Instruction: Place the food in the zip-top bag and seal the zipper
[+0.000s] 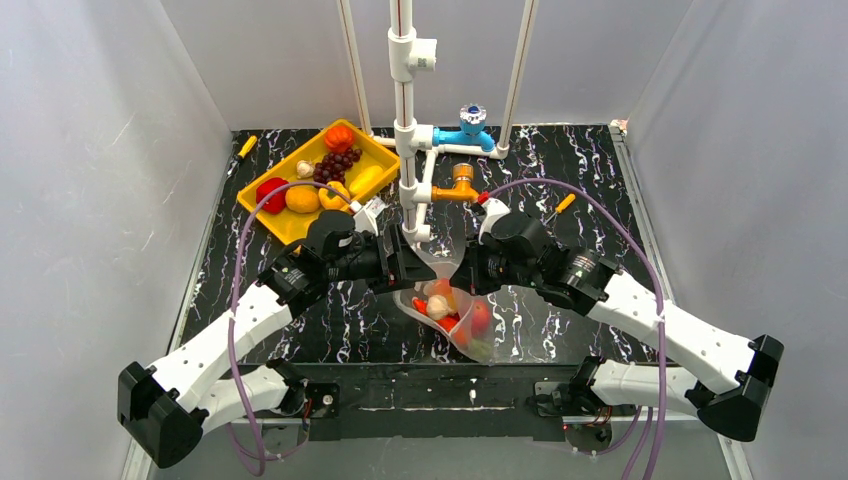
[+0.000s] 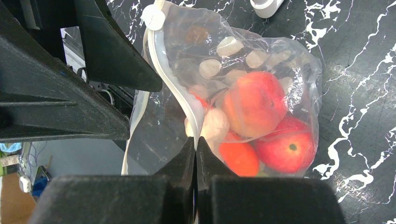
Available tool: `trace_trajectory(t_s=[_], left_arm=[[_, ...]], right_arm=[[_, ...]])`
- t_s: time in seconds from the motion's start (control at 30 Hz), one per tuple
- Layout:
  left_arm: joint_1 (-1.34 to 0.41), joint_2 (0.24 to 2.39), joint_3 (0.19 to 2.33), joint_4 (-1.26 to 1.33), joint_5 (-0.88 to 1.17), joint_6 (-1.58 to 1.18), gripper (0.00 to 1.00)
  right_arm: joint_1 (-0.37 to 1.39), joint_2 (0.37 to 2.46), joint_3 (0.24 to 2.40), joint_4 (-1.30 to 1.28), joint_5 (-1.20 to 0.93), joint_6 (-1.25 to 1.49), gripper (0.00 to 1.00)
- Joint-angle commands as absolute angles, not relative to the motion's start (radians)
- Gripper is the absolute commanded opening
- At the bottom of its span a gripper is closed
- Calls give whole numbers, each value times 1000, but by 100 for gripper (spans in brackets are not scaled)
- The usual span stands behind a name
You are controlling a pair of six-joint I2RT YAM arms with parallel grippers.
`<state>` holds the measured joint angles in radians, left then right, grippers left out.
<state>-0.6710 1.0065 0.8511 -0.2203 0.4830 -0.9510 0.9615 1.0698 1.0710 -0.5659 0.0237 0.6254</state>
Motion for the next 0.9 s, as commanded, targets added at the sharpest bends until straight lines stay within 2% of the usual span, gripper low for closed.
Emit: trace_trajectory(t_s=[0.0,0.27,0.33,0.47,0.57,0.73,0.87], left_arm=[[-675,978,919,-287,442,-883,76],[-676,903,1083,-619,223,-721,78],[-676,884,1124,-697,145,-687,82],[-673,887,1208,-870,-63,-617,96],[-661,925,1259,-976,-195,-577,98],[-604,954,1244,-984,-297,-528,98],[-427,972,1213,-881,-213,-470,98]], right_arm=[[957,1035,1101,-542,39,624,1],[957,1004,1076,-509,18,616,1],[957,1002,1073,-508,14,614,1],[957,999,1065,-511,17,611,1],[957,992,1059,-510,20,611,1],[957,987,1051,-512,27,610,1],[957,986,1054,-519,29,605,1]])
